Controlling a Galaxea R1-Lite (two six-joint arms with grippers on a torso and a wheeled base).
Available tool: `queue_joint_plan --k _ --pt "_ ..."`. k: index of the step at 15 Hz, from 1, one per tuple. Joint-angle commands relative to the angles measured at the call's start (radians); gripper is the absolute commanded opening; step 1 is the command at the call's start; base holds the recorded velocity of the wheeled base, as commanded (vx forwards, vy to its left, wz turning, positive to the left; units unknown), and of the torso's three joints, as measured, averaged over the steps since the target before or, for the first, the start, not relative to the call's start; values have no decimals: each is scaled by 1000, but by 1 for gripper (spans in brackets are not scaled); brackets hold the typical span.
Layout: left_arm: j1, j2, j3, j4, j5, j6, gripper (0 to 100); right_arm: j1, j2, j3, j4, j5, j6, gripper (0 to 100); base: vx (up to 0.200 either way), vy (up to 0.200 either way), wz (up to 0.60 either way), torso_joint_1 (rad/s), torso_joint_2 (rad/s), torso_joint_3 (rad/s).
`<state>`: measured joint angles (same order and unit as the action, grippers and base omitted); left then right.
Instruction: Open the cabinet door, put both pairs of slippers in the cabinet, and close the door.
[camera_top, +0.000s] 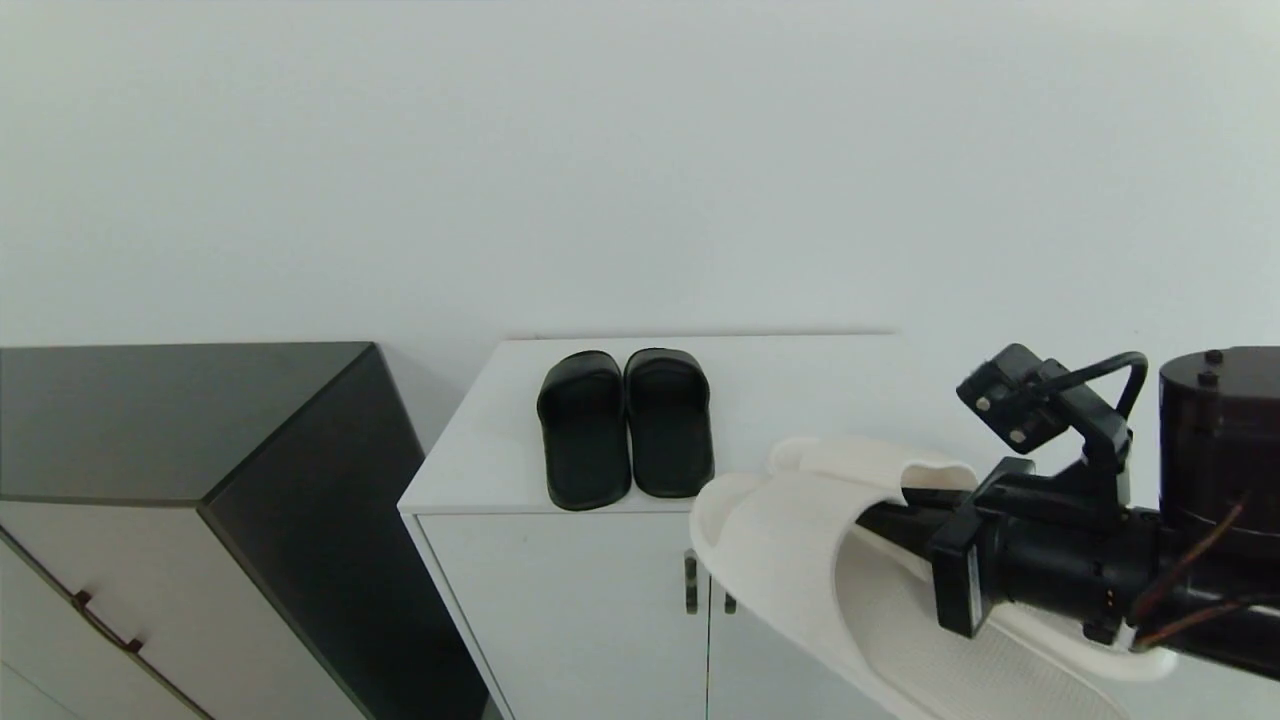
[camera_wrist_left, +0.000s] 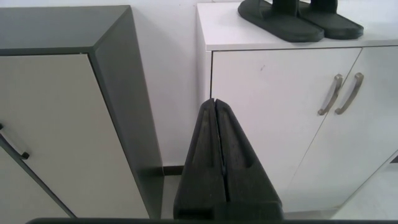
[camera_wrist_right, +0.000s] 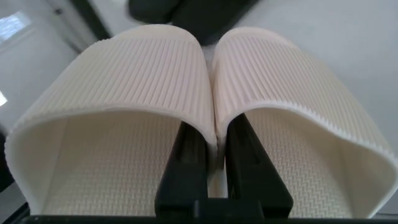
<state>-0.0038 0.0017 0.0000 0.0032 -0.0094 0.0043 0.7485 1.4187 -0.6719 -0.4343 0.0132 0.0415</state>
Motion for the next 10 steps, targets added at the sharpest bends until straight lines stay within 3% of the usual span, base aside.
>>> queue_joint_plan --k 1,4,10 --pt "1 0 0 0 0 -3 0 12 -50 32 0 25 0 0 0 0 0 0 0 0" --pt "1 0 0 0 0 -3 0 12 -43 37 -4 48 8 0 0 0 0 0 0 0" --pt "1 0 0 1 -3 -3 0 14 -41 55 -3 56 9 0 -200 0 0 1 2 1"
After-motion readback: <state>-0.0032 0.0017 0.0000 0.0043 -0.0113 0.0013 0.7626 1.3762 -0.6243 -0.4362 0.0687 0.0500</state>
